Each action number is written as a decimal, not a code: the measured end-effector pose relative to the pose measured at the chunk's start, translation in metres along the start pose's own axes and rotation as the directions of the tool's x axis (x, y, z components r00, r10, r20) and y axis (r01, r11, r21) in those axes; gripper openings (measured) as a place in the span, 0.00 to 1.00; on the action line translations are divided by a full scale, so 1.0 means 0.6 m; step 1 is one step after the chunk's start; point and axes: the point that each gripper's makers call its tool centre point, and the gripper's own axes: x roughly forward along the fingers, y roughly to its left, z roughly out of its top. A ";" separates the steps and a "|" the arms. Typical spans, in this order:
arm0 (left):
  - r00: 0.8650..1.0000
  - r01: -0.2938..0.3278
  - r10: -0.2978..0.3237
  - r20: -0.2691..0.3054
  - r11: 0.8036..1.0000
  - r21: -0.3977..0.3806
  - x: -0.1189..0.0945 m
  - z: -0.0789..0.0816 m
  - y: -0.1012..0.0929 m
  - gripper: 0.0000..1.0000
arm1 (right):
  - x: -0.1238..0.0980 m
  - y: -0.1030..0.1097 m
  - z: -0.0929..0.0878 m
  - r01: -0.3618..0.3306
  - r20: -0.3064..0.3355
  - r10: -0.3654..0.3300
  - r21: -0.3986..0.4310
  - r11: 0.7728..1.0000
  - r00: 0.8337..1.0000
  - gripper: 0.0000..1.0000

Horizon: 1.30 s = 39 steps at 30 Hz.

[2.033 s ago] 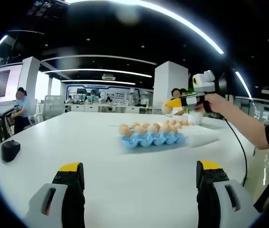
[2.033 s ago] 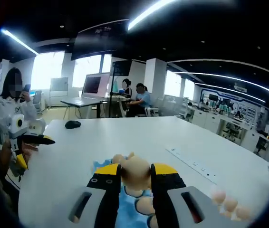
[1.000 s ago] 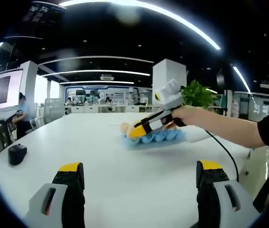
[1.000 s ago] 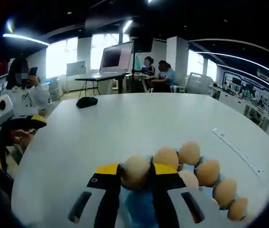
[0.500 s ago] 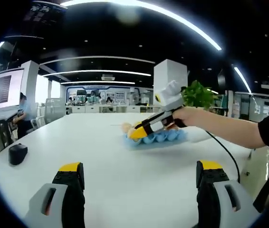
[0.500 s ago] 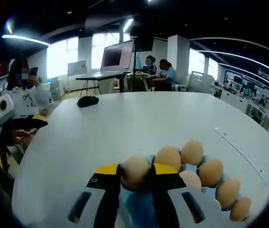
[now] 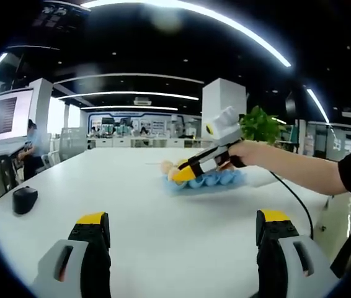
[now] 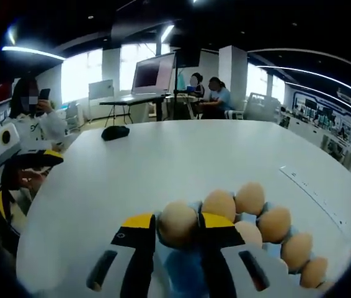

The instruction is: Pick up the eggs on the table and place them into the egg tray on the table

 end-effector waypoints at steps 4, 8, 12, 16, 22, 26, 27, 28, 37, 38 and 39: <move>1.000 0.005 -0.005 0.002 1.000 0.001 0.001 0.001 -0.005 1.00 | -0.012 0.002 0.013 0.006 0.042 -0.005 -0.013 1.000 0.999 0.44; 1.000 0.005 -0.005 0.006 1.000 0.002 0.002 0.004 -0.009 1.00 | -0.060 0.013 0.037 0.044 0.135 -0.037 -0.053 0.998 0.990 0.66; 1.000 0.007 -0.007 0.010 1.000 -0.001 0.006 0.006 -0.014 1.00 | -0.129 0.013 0.048 0.108 0.224 -0.091 -0.066 0.992 0.970 0.87; 1.000 0.015 -0.015 0.010 1.000 -0.002 0.015 0.008 -0.021 0.99 | -0.212 0.013 0.032 0.180 0.254 -0.155 -0.079 0.980 0.955 0.91; 1.000 0.027 -0.027 0.011 1.000 0.002 0.026 0.013 -0.033 0.99 | -0.330 0.000 0.004 0.302 0.318 -0.284 -0.006 0.953 0.904 1.00; 0.999 0.033 -0.033 0.009 0.999 0.007 0.032 0.015 -0.043 0.98 | -0.412 -0.010 -0.029 0.386 0.348 -0.391 0.086 0.919 0.852 1.00; 0.999 0.034 -0.034 0.007 0.999 0.009 0.034 0.014 -0.045 0.98 | -0.429 -0.012 -0.037 0.402 0.355 -0.414 0.112 0.909 0.838 1.00; 0.999 0.035 -0.035 0.005 0.999 0.009 0.035 0.014 -0.046 0.98 | -0.440 -0.012 -0.042 0.409 0.360 -0.424 0.121 0.904 0.831 1.00; 0.999 0.039 -0.039 -0.001 0.999 0.016 0.044 0.015 -0.055 0.98 | -0.546 0.006 -0.149 0.529 0.311 -0.561 0.189 0.827 0.767 1.00; 0.999 0.039 -0.039 -0.001 0.999 0.016 0.044 0.015 -0.056 0.98 | -0.552 0.007 -0.158 0.538 0.301 -0.571 0.192 0.821 0.763 1.00; 0.999 0.039 -0.039 -0.002 0.999 0.017 0.046 0.015 -0.057 0.98 | -0.559 0.011 -0.170 0.547 0.290 -0.580 0.193 0.814 0.761 1.00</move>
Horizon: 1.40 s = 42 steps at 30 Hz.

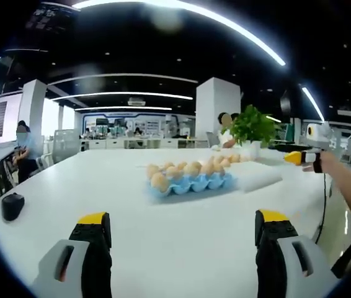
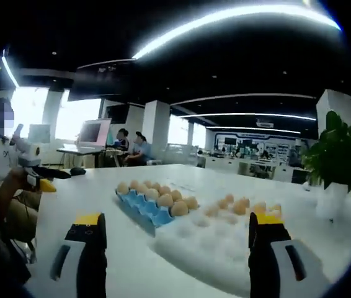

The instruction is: Pick up the eggs on the table and place them into the egg tray on the table

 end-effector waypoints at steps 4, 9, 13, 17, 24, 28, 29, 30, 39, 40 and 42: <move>1.000 -0.004 0.004 -0.001 1.000 0.000 0.003 0.001 0.002 0.98 | -0.045 -0.022 -0.027 0.067 -0.005 -0.067 0.043 0.997 0.998 0.99; 1.000 -0.013 0.013 -0.003 1.000 -0.002 0.004 0.002 0.006 0.98 | -0.083 -0.045 -0.055 0.133 -0.001 -0.134 0.103 0.986 0.991 0.99; 1.000 -0.026 0.026 -0.013 1.000 0.002 0.002 0.001 0.010 0.98 | -0.095 -0.057 -0.071 0.153 -0.001 -0.154 0.135 0.979 0.988 0.99; 1.000 -0.029 0.029 -0.004 1.000 0.002 0.000 0.005 0.008 0.98 | -0.098 -0.058 -0.078 0.165 -0.003 -0.167 0.155 0.974 0.986 0.98; 1.000 -0.028 0.028 -0.006 1.000 0.002 -0.003 0.005 0.006 0.98 | -0.104 -0.053 -0.084 0.158 -0.005 -0.160 0.164 0.974 0.987 0.98; 1.000 -0.025 0.025 -0.003 1.000 0.004 -0.003 0.007 0.005 0.98 | -0.110 -0.055 -0.090 0.168 -0.015 -0.168 0.169 0.971 0.986 0.98; 1.000 -0.026 0.026 -0.003 1.000 0.003 -0.003 0.007 0.005 0.98 | -0.111 -0.057 -0.091 0.169 -0.015 -0.169 0.171 0.971 0.986 0.98; 1.000 -0.026 0.026 -0.002 1.000 0.003 -0.003 0.007 0.004 0.98 | -0.111 -0.057 -0.091 0.168 -0.014 -0.168 0.174 0.970 0.986 0.98; 1.000 -0.017 0.017 -0.011 1.000 -0.002 0.001 0.000 0.001 0.98 | -0.101 -0.053 -0.092 0.161 -0.046 -0.155 0.144 0.976 0.987 0.97; 1.000 -0.016 0.016 -0.011 1.000 -0.002 0.002 0.000 0.001 0.98 | -0.101 -0.052 -0.092 0.159 -0.046 -0.154 0.143 0.977 0.987 0.97; 1.000 -0.015 0.015 -0.010 1.000 -0.005 0.003 0.000 0.003 0.98 | -0.096 -0.053 -0.090 0.156 -0.047 -0.151 0.136 0.978 0.987 0.97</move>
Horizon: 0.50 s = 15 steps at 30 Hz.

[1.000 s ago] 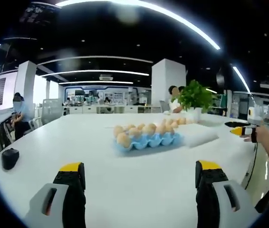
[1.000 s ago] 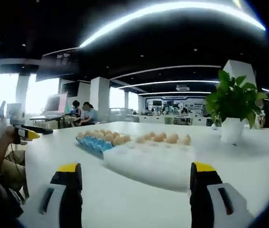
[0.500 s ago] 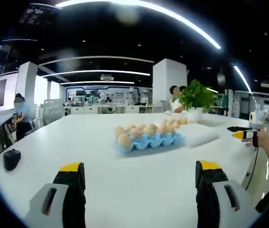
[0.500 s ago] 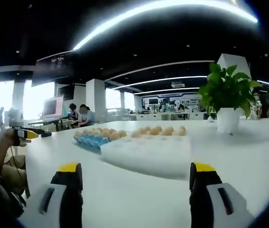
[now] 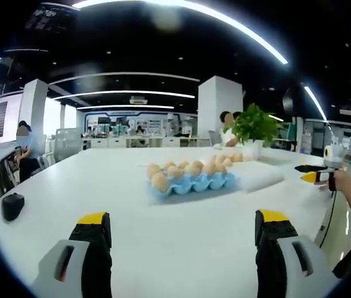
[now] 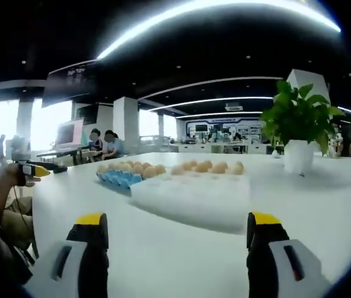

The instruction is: Pick up the eggs on the table and place them into the egg tray on the table

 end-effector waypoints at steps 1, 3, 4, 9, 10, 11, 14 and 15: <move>1.000 0.000 0.000 0.001 1.000 -0.001 0.000 0.000 0.001 0.98 | 0.003 -0.001 0.002 -0.001 0.000 0.001 -0.002 1.000 1.000 0.97; 1.000 0.001 -0.001 0.001 1.000 -0.002 0.001 0.000 0.002 0.98 | 0.010 -0.002 0.009 -0.003 0.002 0.003 -0.005 1.000 1.000 0.96; 1.000 0.002 -0.002 0.001 1.000 -0.003 0.001 0.000 0.002 0.98 | 0.015 -0.004 0.012 -0.003 0.003 0.003 -0.017 1.000 1.000 0.96; 1.000 0.005 -0.005 0.008 1.000 -0.009 0.002 0.000 0.003 0.98 | 0.053 -0.009 0.031 -0.015 -0.025 0.013 -0.057 0.998 1.000 0.92; 1.000 0.006 -0.006 0.009 1.000 -0.011 0.003 -0.001 0.003 0.98 | 0.062 -0.008 0.038 -0.025 -0.027 0.023 -0.069 0.997 0.999 0.91; 1.000 0.007 -0.007 0.011 1.000 -0.013 0.003 -0.001 0.002 0.98 | 0.072 -0.009 0.045 -0.033 -0.030 0.031 -0.079 0.996 0.999 0.91; 1.000 0.012 -0.012 0.011 1.000 -0.018 0.004 -0.004 0.001 0.97 | 0.105 -0.007 0.070 -0.062 -0.031 0.059 -0.100 0.993 0.998 0.89; 1.000 0.012 -0.012 0.011 1.000 -0.019 0.005 -0.005 0.001 0.97 | 0.118 -0.009 0.077 -0.067 -0.032 0.064 -0.103 0.992 0.997 0.88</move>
